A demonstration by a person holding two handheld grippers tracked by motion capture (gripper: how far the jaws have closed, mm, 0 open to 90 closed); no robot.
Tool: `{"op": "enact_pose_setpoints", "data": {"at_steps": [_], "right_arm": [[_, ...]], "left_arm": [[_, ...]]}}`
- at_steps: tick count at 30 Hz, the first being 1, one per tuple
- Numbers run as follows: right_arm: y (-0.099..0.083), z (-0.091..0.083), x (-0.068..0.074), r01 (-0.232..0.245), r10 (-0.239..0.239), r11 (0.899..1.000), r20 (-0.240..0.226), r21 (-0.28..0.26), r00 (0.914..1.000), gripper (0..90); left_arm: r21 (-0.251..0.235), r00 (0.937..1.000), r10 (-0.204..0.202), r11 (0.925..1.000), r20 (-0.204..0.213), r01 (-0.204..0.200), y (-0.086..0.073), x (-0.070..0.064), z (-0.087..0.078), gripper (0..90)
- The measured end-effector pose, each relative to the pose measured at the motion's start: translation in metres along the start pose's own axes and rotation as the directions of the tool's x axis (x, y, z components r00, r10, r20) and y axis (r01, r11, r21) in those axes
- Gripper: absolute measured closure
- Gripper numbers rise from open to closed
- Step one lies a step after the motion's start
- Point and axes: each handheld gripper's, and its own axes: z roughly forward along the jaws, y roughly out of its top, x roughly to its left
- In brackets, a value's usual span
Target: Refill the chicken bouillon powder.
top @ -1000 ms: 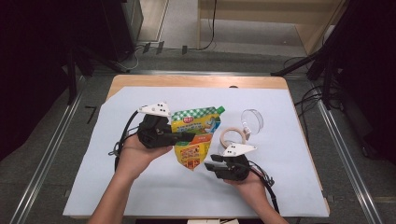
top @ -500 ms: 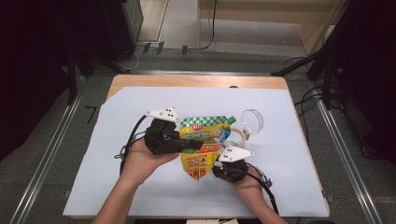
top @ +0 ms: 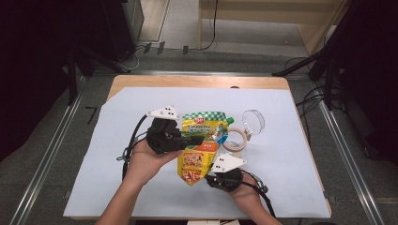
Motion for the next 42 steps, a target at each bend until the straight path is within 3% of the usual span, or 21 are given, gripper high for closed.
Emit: {"op": "enact_pose_setpoints", "data": {"at_steps": [15, 22, 27, 38, 42], "right_arm": [[0.002, 0.0, 0.01, -0.051, 0.05, 0.999, -0.081, -0.016, 0.9954, 73.0], [0.005, -0.003, 0.017, -0.039, 0.035, 0.999, -0.09, -0.036, 0.9953, 72.8], [0.006, -0.003, 0.02, -0.057, 0.052, 0.998, -0.108, -0.04, 0.9928, 72.2], [0.013, 0.001, 0.02, -0.078, 0.071, 0.996, -0.13, -0.051, 0.989, 71.0], [0.014, 0.002, 0.018, -0.089, 0.081, 0.995, -0.142, -0.052, 0.9865, 70.7]], "left_arm": [[0.012, 0.9992, 0.011, 0.9999, -0.038, -0.01, -0.001, -0.001, 0.018, 77.8], [0.026, 0.9994, 0.0, 0.9997, -0.036, 0.001, -0.002, 0.001, 0.026, 73.6], [0.034, 0.999, -0.01, 0.9993, -0.043, 0.012, -0.001, 0.001, 0.031, 72.2], [0.05, 0.9966, -0.037, 0.9979, -0.073, 0.041, 0.002, 0.006, 0.038, 68.1], [0.04, 0.9971, -0.028, 0.9987, -0.071, 0.031, 0.002, 0.007, 0.039, 67.8]]}}
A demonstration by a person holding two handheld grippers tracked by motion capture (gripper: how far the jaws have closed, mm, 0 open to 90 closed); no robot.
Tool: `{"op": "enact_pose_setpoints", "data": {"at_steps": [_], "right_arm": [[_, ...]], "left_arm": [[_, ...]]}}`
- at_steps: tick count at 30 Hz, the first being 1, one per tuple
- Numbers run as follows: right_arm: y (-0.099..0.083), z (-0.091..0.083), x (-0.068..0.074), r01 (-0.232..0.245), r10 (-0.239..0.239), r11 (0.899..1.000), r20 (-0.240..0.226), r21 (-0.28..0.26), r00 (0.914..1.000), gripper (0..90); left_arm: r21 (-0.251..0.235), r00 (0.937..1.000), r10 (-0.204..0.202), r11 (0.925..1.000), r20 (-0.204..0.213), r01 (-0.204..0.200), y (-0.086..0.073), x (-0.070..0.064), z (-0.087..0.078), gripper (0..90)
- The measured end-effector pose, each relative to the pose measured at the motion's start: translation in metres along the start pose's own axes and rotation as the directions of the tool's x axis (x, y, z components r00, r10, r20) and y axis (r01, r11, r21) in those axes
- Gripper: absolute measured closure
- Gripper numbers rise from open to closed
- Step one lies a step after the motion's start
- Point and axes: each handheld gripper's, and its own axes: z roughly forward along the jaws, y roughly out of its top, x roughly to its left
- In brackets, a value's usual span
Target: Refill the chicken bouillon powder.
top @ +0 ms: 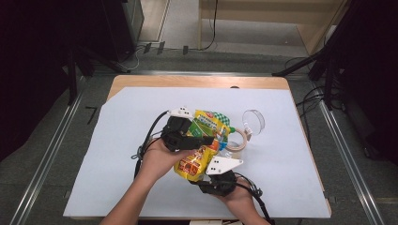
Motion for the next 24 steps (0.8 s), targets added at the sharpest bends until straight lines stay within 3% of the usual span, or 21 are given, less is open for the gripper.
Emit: {"op": "enact_pose_setpoints", "data": {"at_steps": [7, 14, 16, 19, 24], "right_arm": [[0.005, 0.004, 0.001, -0.009, 0.009, 1.0, -0.026, 0.0, 0.9996, 69.7], [0.008, 0.005, 0.0, -0.018, 0.019, 1.0, -0.037, 0.004, 0.9991, 69.0], [0.01, 0.006, 0.001, -0.015, 0.015, 1.0, -0.042, 0.006, 0.999, 67.8], [0.014, 0.007, 0.002, -0.001, 0.002, 1.0, -0.044, 0.004, 0.999, 65.7], [0.019, 0.005, -0.002, -0.014, 0.014, 1.0, -0.046, 0.003, 0.9988, 64.3]], "left_arm": [[0.036, 0.9979, -0.063, 0.9973, -0.013, 0.064, 0.001, 0.004, 0.006, 60.7], [0.073, 0.997, -0.073, 0.9945, -0.022, 0.075, 0.007, 0.005, 0.008, 61.6], [0.096, 0.9958, -0.09, 0.9912, -0.02, 0.091, 0.012, 0.005, 0.009, 64.8], [0.133, 0.9962, -0.083, 0.9874, -0.027, 0.086, 0.017, 0.003, 0.012, 69.4], [0.175, 0.9963, -0.078, 0.981, -0.034, 0.083, 0.029, 0.004, 0.018, 69.9]]}}
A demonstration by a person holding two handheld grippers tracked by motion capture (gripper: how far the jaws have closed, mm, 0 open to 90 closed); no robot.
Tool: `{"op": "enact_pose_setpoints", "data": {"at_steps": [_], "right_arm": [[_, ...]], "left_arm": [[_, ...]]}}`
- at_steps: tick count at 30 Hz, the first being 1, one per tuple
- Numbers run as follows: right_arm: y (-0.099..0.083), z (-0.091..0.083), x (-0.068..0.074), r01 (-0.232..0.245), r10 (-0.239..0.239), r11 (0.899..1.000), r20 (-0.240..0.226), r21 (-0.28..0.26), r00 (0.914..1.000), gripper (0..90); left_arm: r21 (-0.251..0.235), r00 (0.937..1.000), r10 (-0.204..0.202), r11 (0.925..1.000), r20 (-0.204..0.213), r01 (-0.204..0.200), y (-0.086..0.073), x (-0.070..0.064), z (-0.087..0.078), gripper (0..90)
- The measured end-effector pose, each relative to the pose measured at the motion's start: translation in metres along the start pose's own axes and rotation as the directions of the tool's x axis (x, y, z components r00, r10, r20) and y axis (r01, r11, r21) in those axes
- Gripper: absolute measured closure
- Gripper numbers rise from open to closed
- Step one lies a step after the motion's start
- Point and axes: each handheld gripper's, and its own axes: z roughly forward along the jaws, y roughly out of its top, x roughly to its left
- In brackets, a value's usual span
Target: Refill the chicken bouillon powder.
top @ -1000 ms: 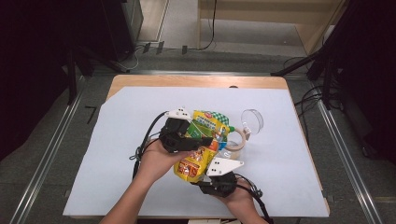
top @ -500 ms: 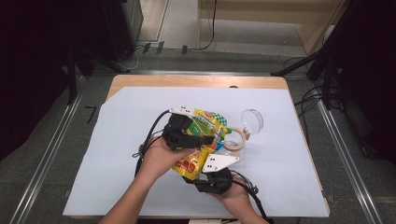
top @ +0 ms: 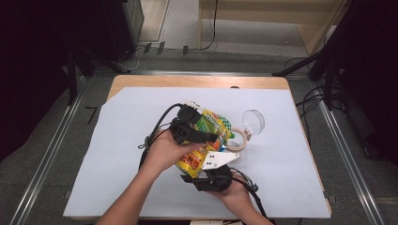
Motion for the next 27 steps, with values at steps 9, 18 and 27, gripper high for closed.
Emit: {"op": "enact_pose_setpoints", "data": {"at_steps": [9, 18, 27], "right_arm": [[0.009, 0.0, -0.006, 0.027, -0.027, 1.0, 0.012, 0.004, 0.9996, 62.2], [0.009, 0.002, -0.003, 0.038, -0.038, 0.999, 0.039, 0.011, 0.9985, 64.4], [0.008, -0.004, -0.008, -0.07, 0.072, 0.996, 0.029, -0.063, 0.997, 65.3]], "left_arm": [[0.036, 0.9994, -0.032, 0.9989, 0.015, 0.031, 0.015, 0.005, 0.003, 74.2], [0.004, 0.9988, -0.029, 0.9996, 0.041, 0.029, 0.009, 0.007, -0.001, 72.7], [-0.049, 0.9973, -0.018, 0.9986, 0.072, 0.022, 0.003, 0.004, -0.007, 61.5]]}}
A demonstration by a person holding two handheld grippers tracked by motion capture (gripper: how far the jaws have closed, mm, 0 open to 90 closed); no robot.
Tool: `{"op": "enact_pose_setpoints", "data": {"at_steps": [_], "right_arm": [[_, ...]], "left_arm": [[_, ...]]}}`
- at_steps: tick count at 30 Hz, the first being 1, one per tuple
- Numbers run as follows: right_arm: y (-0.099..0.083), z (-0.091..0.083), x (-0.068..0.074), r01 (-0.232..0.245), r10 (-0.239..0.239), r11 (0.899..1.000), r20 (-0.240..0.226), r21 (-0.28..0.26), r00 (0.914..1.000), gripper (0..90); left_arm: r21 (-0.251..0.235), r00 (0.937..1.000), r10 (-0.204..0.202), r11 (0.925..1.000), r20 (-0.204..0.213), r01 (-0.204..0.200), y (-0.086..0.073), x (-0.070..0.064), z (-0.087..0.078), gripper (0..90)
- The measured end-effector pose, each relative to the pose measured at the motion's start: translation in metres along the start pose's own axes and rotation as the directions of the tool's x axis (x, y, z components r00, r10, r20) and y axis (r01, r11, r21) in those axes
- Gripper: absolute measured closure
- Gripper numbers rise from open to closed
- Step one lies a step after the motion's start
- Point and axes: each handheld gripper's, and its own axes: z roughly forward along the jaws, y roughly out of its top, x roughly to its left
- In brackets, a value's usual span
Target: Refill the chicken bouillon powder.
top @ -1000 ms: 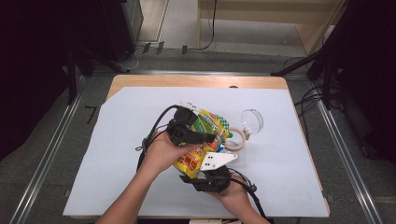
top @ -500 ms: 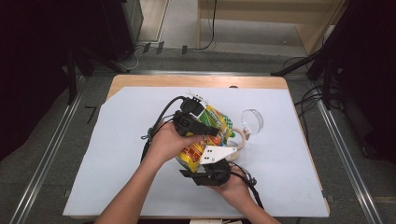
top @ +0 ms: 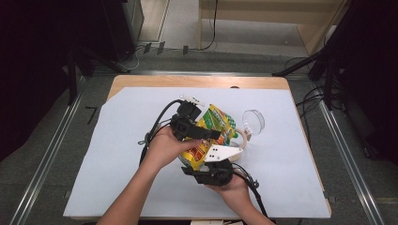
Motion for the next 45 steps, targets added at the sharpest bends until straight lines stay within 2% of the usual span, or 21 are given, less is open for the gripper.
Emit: {"op": "enact_pose_setpoints", "data": {"at_steps": [2, 4, 5, 6, 11, 12, 15, 17, 19, 23, 25, 29, 38, 41, 43, 45], "right_arm": [[0.0, -0.002, -0.002, -0.036, 0.036, 0.999, -0.003, -0.014, 0.9993, 65.3], [0.0, -0.003, -0.004, -0.049, 0.049, 0.999, -0.005, -0.022, 0.9988, 65.6], [0.0, -0.004, -0.004, -0.042, 0.042, 0.999, -0.004, -0.022, 0.9991, 65.6], [0.001, -0.003, -0.003, -0.029, 0.029, 0.999, -0.01, -0.023, 0.9995, 65.2], [0.0, 0.0, -0.001, -0.024, 0.023, 1.0, -0.015, -0.015, 0.9996, 64.4], [-0.001, 0.002, 0.001, -0.009, 0.009, 1.0, -0.014, -0.002, 0.9999, 63.3], [-0.001, 0.004, 0.002, -0.009, 0.009, 1.0, -0.017, 0.003, 0.9998, 62.8], [-0.001, 0.004, 0.001, 0.0, 0.0, 1.0, -0.018, 0.003, 0.9998, 62.0], [-0.001, 0.004, 0.002, 0.018, -0.018, 1.0, -0.023, 0.009, 0.9996, 61.3], [0.001, 0.006, 0.004, 0.09, -0.09, 0.996, -0.024, 0.027, 0.9957, 62.0], [0.004, 0.006, 0.005, 0.102, -0.102, 0.994, -0.019, 0.029, 0.9946, 62.5], [0.01, 0.007, 0.002, 0.072, -0.071, 0.997, -0.024, 0.024, 0.9972, 63.3], [0.016, 0.005, -0.003, 0.039, -0.038, 0.999, -0.055, 0.01, 0.9977, 61.6], [0.018, 0.005, -0.003, 0.062, -0.061, 0.998, -0.054, 0.016, 0.9967, 63.2], [0.02, 0.004, -0.003, 0.086, -0.085, 0.996, -0.041, 0.017, 0.9956, 64.6], [0.021, 0.003, -0.004, 0.078, -0.078, 0.997, -0.03, 0.016, 0.9965, 65.0]], "left_arm": [[-0.022, 1.0, -0.006, 0.9997, 0.0, 0.006, 0.0, -0.001, -0.005, 61.1], [-0.027, 1.0, -0.004, 0.9996, 0.0, 0.004, 0.0, -0.001, -0.009, 62.7], [-0.025, 0.9999, -0.013, 0.9996, -0.002, 0.013, 0.0, -0.001, -0.01, 64.0], [-0.017, 0.9995, -0.03, 0.9994, -0.006, 0.03, 0.001, -0.001, -0.011, 69.1], [0.01, 0.9984, 0.003, 0.9999, -0.056, -0.003, -0.001, -0.004, -0.01, 76.4], [0.018, 0.9982, 0.006, 0.9998, -0.059, -0.005, -0.001, -0.005, -0.009, 80.1], [0.03, 0.9969, 0.019, 0.9994, -0.077, -0.017, -0.001, -0.006, -0.007, 84.4], [0.032, 0.9972, 0.014, 0.9994, -0.073, -0.012, 0.0, -0.005, -0.007, 85.8], [0.034, 0.9975, 0.006, 0.9994, -0.07, -0.004, 0.0, -0.004, -0.006, 86.6], [0.033, 0.9976, -0.017, 0.9993, -0.067, 0.019, 0.003, -0.004, -0.006, 87.7], [0.035, 0.9969, -0.021, 0.9991, -0.076, 0.023, 0.005, -0.004, -0.007, 87.6], [0.028, 0.9958, -0.022, 0.9993, -0.089, 0.025, 0.01, -0.004, -0.007, 86.9], [0.079, 0.9945, -0.028, 0.9962, -0.1, 0.036, 0.027, -0.002, -0.003, 86.7], [0.094, 0.9951, -0.03, 0.9948, -0.094, 0.039, 0.03, -0.001, -0.002, 86.6], [0.096, 0.9959, -0.049, 0.9938, -0.076, 0.056, 0.032, 0.001, -0.001, 86.5], [0.093, 0.9961, -0.049, 0.9941, -0.072, 0.056, 0.034, 0.002, -0.001, 86.5]]}}
